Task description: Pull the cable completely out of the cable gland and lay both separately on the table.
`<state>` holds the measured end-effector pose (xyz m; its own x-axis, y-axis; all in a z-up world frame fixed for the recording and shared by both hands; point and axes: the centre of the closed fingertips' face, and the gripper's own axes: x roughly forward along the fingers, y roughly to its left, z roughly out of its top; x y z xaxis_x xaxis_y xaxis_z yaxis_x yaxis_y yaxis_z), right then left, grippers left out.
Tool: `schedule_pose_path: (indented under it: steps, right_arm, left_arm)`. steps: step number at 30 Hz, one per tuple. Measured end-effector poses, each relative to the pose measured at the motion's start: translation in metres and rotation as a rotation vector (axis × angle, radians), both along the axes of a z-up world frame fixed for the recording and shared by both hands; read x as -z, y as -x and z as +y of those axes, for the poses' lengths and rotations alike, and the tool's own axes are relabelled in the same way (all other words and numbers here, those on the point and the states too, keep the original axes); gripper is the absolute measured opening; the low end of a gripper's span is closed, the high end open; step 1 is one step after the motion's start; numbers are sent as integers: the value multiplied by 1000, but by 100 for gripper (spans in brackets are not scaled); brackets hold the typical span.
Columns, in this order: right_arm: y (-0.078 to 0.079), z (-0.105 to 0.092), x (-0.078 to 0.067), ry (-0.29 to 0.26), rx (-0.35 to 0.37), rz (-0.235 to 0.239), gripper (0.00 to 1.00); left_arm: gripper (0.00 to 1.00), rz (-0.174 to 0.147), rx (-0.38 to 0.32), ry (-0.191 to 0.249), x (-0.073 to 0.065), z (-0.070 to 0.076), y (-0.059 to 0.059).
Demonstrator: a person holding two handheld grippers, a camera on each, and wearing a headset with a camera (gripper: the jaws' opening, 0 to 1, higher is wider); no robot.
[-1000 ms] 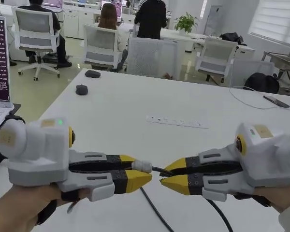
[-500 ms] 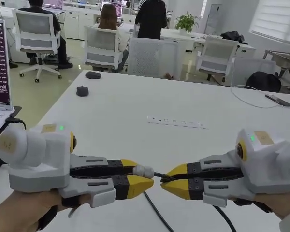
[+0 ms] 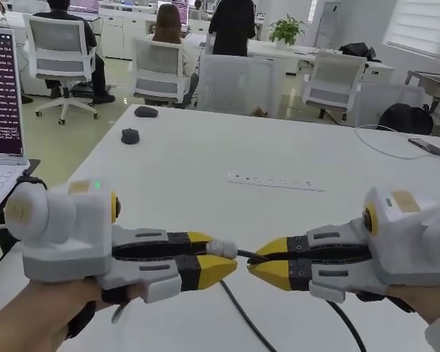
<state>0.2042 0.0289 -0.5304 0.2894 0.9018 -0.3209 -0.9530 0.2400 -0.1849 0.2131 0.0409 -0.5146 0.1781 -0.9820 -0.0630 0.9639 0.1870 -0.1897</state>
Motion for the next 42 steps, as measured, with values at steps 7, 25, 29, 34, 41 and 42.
schedule_pose_path:
  steps: [7, 25, 29, 34, 41, 42]
  right_arm:
    - [0, 0, -3, -4, -7, 3, 2]
    - [-1, 14, -19, -20, -47, -10, 3]
    - [-5, 10, -16, -12, -35, -9, 3]
    - [-8, 1, -12, 1, -17, 0, 3]
    - [-14, -22, 7, 46, 35, 25, 2]
    - [-14, -25, 9, 49, 43, 32, 2]
  left_arm:
    - [16, -6, 1, 11, -3, 0, 1]
    - [16, 13, -24, 10, -2, 3, -3]
    - [16, 16, -40, 0, 0, 5, -6]
    - [16, 10, -52, 0, -1, 7, -8]
    - [16, 23, -73, 2, 0, 10, -13]
    - [16, 26, -77, 6, 0, 11, -14]
